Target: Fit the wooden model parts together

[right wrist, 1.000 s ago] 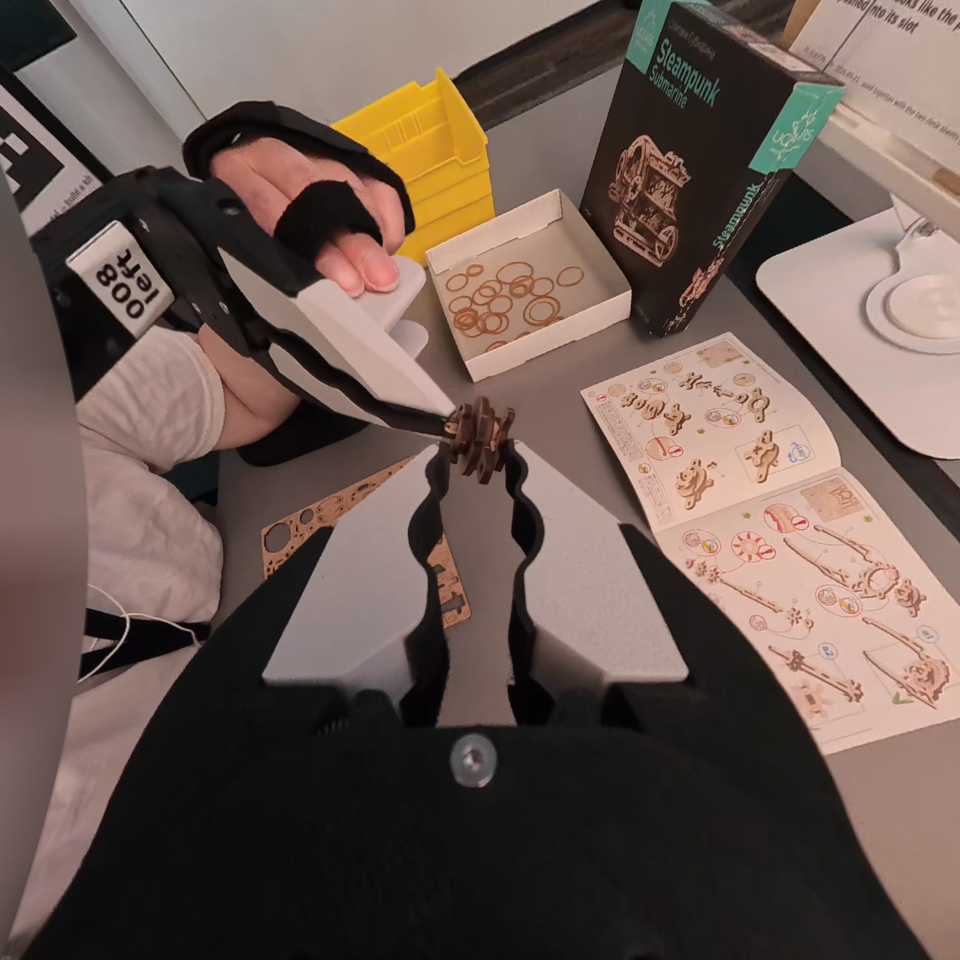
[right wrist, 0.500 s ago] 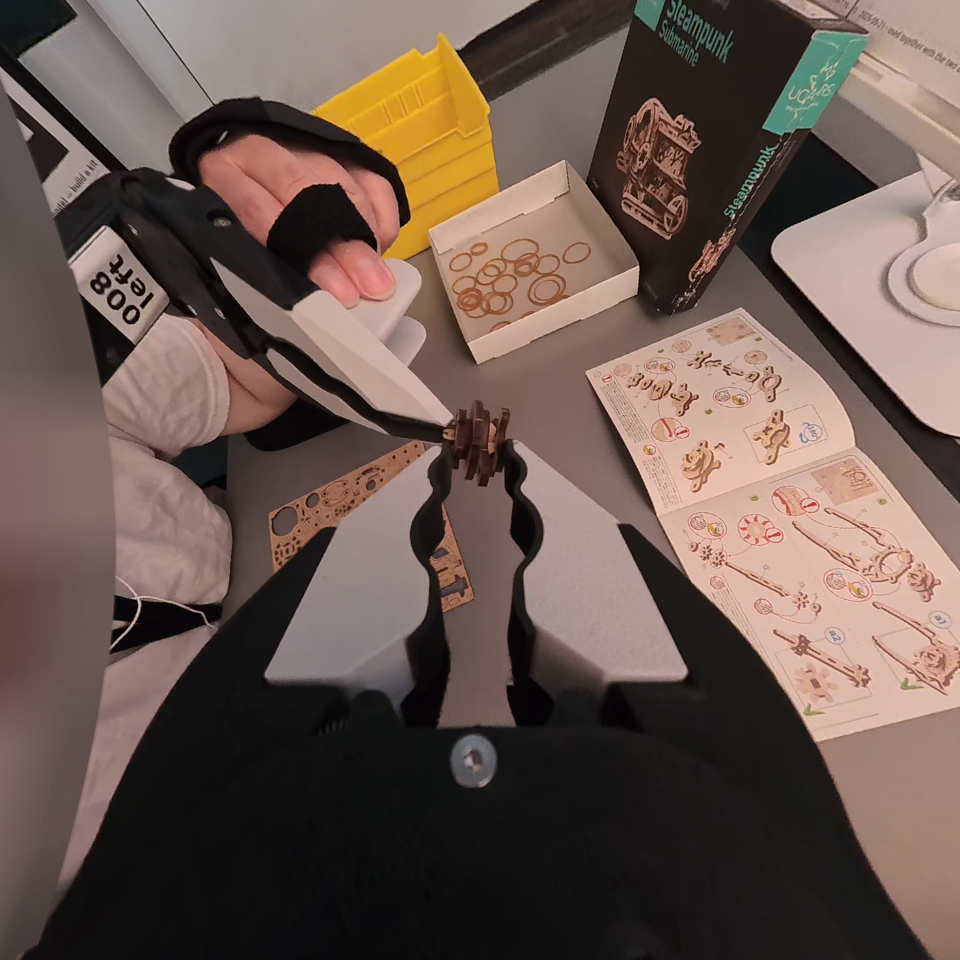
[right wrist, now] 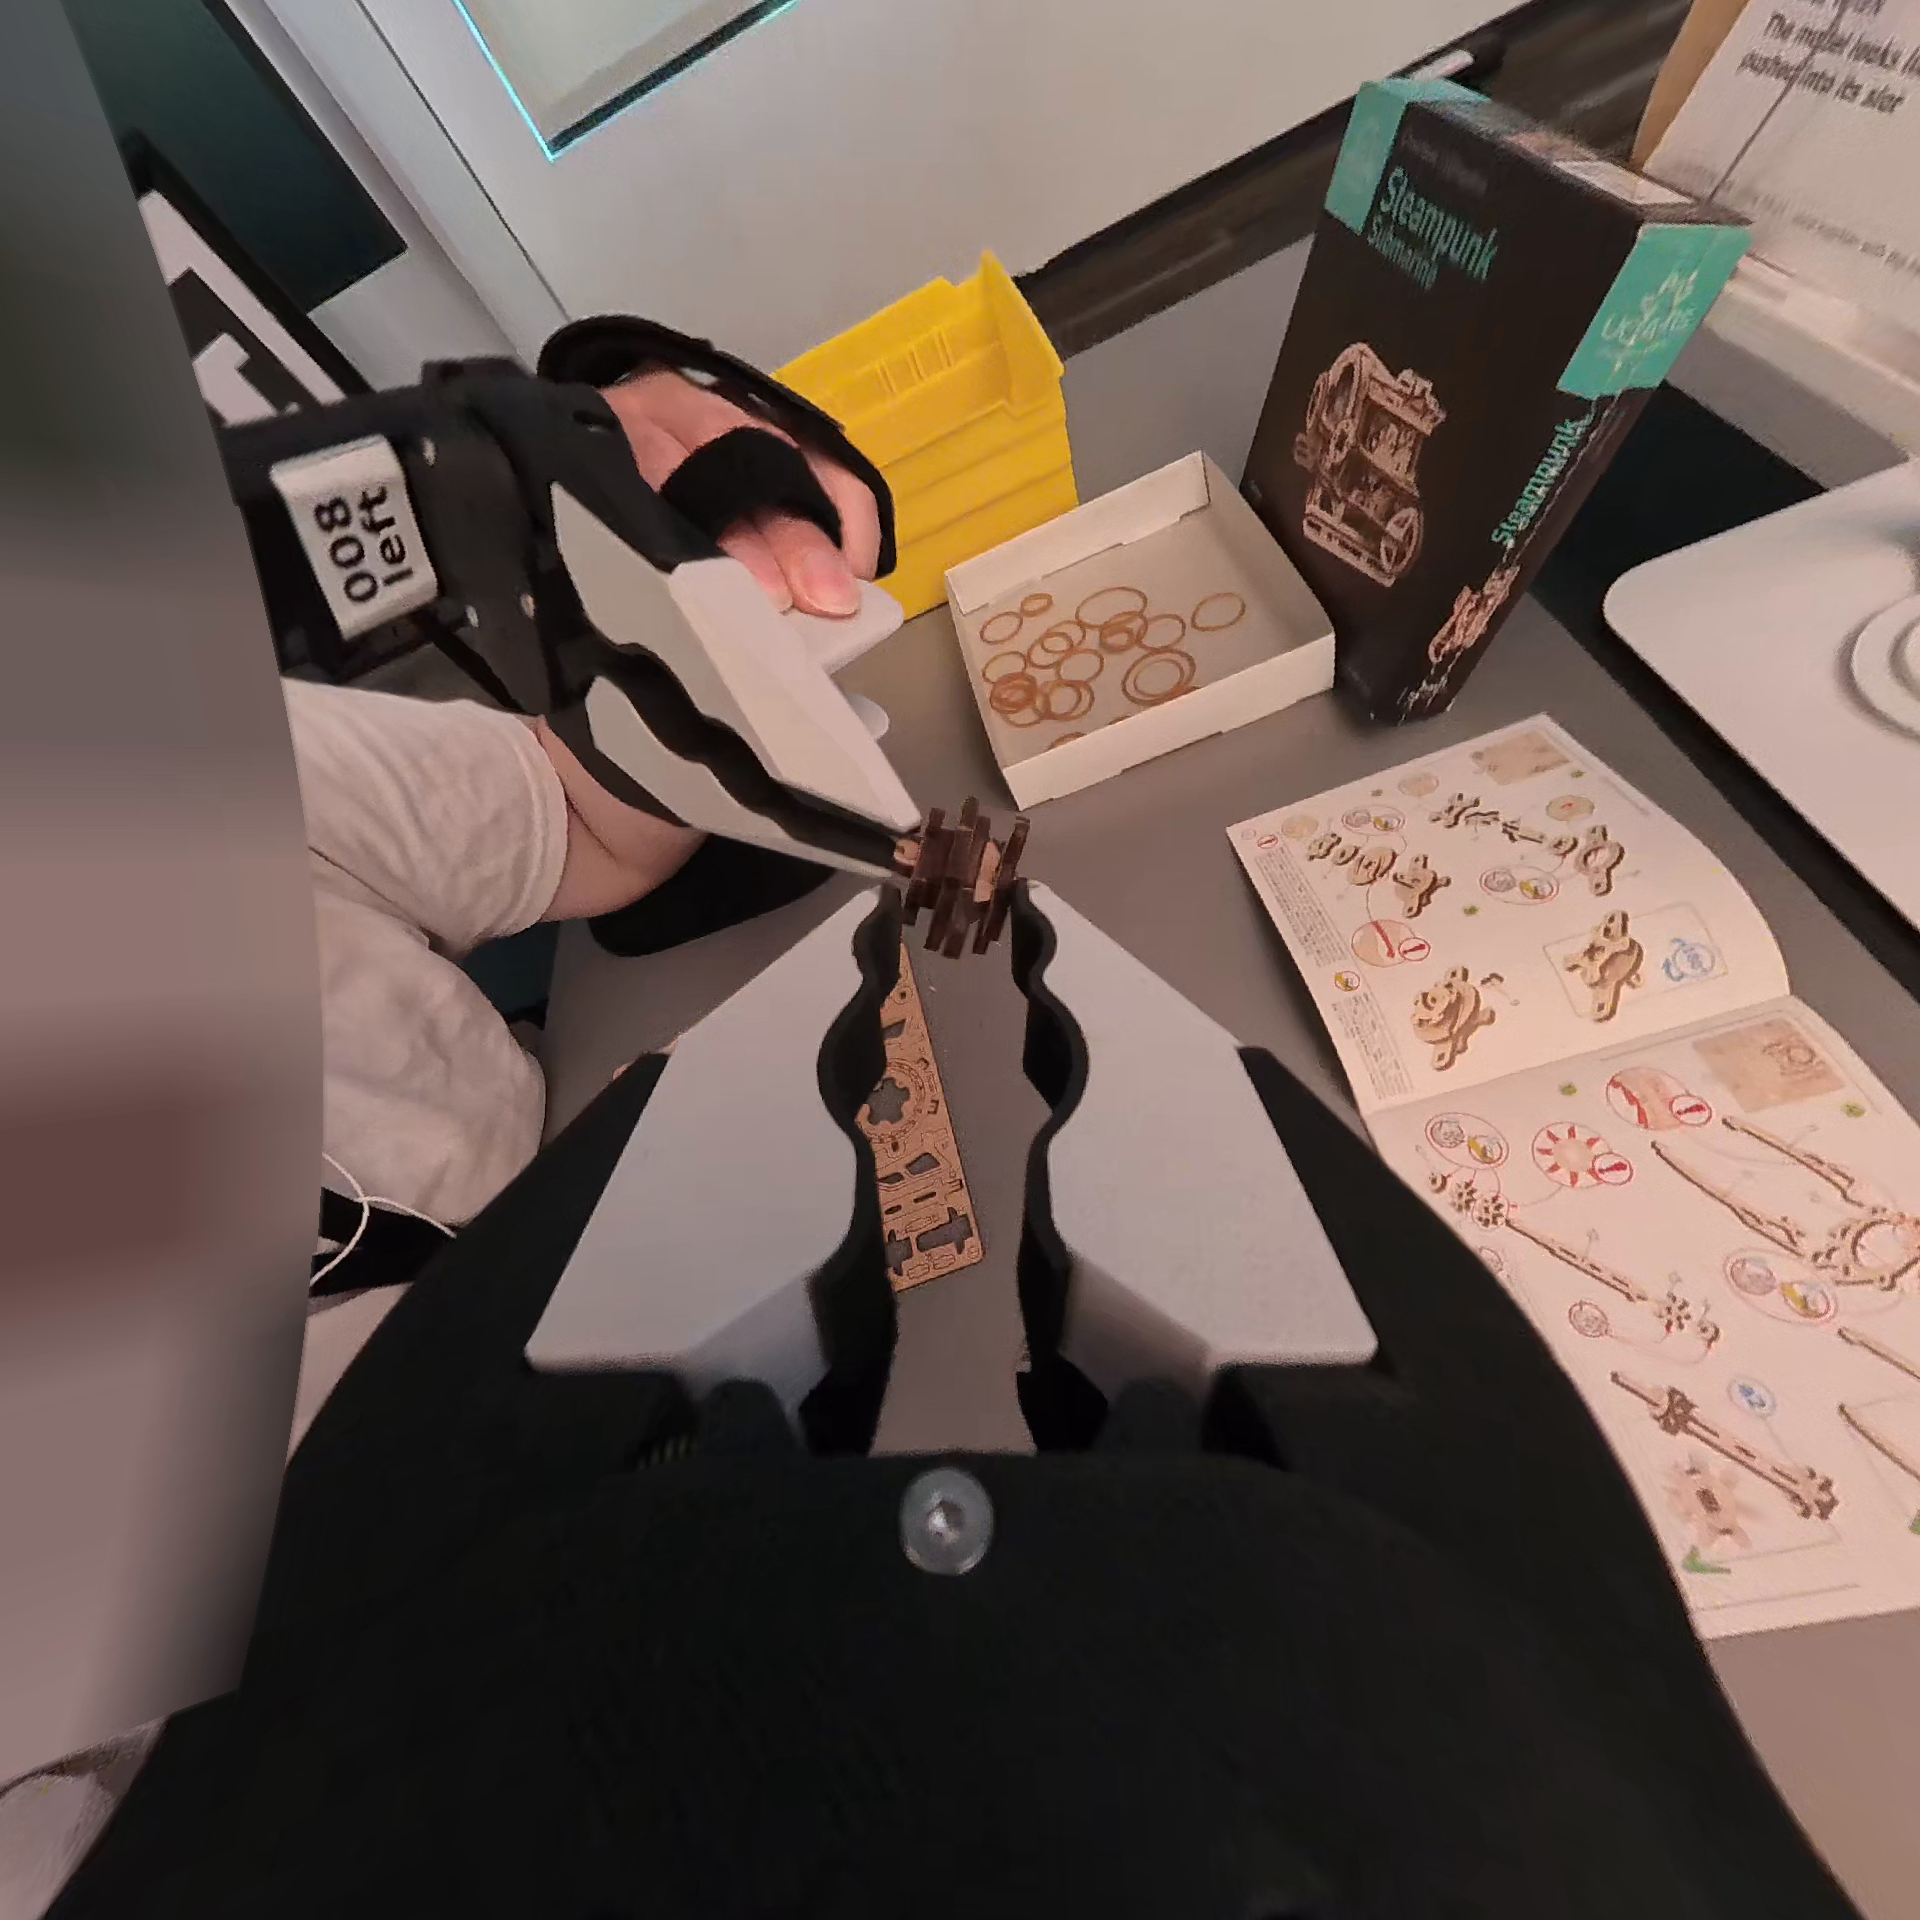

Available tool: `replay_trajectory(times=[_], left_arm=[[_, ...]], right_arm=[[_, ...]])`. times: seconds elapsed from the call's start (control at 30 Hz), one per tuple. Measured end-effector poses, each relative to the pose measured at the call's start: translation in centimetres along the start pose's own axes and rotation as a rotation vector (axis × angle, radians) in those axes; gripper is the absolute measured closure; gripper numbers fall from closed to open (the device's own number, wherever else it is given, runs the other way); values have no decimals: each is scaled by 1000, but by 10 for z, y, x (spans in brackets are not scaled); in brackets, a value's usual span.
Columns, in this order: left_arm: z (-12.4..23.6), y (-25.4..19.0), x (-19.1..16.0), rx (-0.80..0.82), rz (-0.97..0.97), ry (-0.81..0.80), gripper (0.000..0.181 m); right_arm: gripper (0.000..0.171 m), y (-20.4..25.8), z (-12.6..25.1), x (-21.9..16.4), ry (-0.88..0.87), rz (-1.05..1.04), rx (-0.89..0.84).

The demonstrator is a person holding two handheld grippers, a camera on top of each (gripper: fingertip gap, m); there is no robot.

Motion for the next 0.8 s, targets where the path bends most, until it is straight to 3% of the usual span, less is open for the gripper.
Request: replay_trajectory(times=[0.17,0.43,0.53,0.8], left_arm=[[2,4,1,-69,127,-51,178],[1,1,-1,-33,88,-53,178],[1,2,-2,-59,120,-41,178],[0,1,-4,-116,148,-35,178]], right_arm=[[152,4,-1,-1,25,44,14],[153,-6,-1,-2,-11,-73,84],[152,-1,0,0,-5,60,19],[147,27,4,-5,18,668,-199]])
Point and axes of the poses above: each gripper's, where its closed fingertips meet, z back along the fingers, x out of its top, y = z × x across the jaws, the point moved 10 cm from there along z, back along the fingers, and after that the axes turned 1 degree about y, right-handed, at the moved point
